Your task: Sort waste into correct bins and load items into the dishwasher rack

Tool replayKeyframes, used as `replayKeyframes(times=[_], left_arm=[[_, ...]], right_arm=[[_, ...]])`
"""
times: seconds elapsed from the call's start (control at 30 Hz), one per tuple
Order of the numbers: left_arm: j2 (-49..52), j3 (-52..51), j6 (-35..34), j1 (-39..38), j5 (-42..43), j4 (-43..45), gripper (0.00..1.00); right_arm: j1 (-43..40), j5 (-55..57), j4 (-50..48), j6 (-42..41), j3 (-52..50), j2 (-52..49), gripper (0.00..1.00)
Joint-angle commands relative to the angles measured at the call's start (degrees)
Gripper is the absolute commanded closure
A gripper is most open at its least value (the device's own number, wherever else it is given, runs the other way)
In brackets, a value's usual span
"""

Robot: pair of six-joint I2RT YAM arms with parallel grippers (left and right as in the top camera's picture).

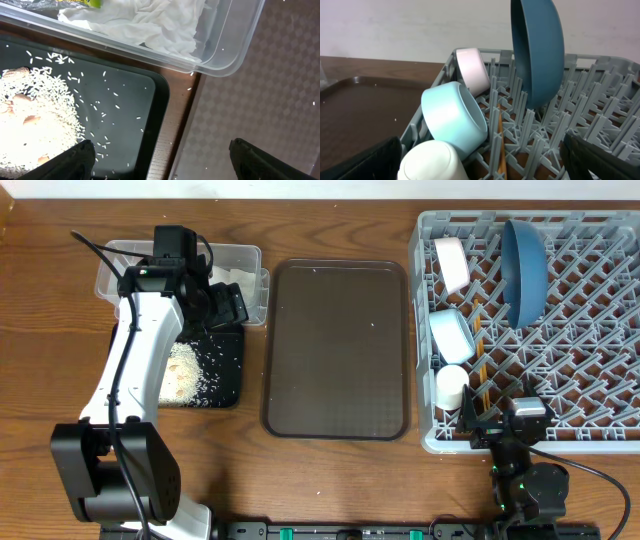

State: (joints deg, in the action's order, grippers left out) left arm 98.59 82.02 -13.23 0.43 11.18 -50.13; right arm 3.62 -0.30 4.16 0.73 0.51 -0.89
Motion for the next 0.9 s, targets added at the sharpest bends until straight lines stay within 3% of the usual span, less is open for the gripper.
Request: replayKeyframes(times=[0.0, 0.5, 0.6, 0.73, 0.87], left_arm=[[-0.44, 0.61, 0.52, 0.15, -0.55, -0.17, 0.12], [-0.44, 0.61, 1.31, 0.15, -3.34, 1.07, 0.12], [-1.51, 0.31, 4.87, 0.13, -1.73, 4.63, 0.12], [-6.27, -2.64, 16.20, -0.20, 6.97, 14.75, 0.11], [-12.35, -6.95, 20.35, -0.50, 7.67, 19.91, 0.12]], right_arm=[[0.57, 0.26, 0.13, 1.07, -0.20, 0.52, 0.01], [0.57, 0.26, 0.13, 1.07, -0.20, 0.52, 0.01], [0.57, 0.26, 0.13, 1.07, -0.20, 0.52, 0.01], [0.57, 0.26, 0.13, 1.07, -0.20, 0.52, 0.01], [0.57, 0.26, 0.13, 1.07, -0.22, 0.52, 0.01]])
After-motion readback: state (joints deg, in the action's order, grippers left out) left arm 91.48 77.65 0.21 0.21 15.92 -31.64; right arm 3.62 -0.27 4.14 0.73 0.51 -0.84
